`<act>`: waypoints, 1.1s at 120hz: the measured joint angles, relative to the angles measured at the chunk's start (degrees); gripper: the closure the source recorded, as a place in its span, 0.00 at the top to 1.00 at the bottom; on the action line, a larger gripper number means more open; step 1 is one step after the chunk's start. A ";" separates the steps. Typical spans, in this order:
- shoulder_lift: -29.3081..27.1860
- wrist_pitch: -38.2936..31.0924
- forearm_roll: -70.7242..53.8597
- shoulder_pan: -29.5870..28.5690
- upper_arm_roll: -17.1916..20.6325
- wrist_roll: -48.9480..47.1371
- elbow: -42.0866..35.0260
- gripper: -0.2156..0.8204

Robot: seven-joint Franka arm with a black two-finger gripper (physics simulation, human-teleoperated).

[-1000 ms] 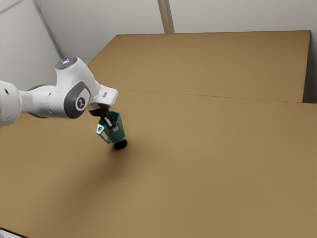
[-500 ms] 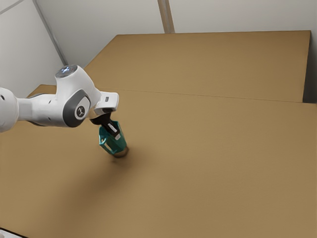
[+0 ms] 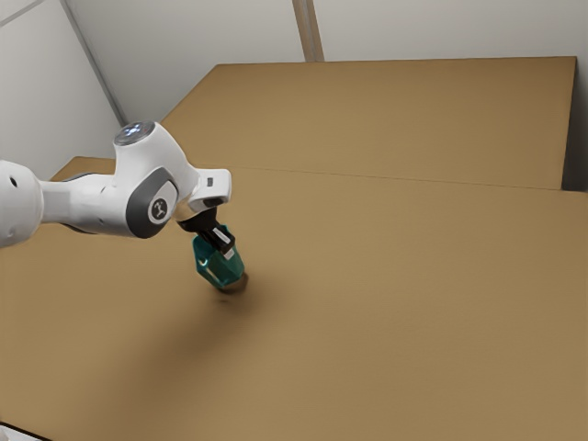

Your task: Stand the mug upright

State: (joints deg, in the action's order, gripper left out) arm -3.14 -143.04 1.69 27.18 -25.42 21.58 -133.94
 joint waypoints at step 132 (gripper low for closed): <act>-0.07 9.10 0.28 0.44 5.41 -9.83 1.11 0.03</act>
State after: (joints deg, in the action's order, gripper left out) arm -3.21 -133.94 1.97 27.62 -20.01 11.75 -132.83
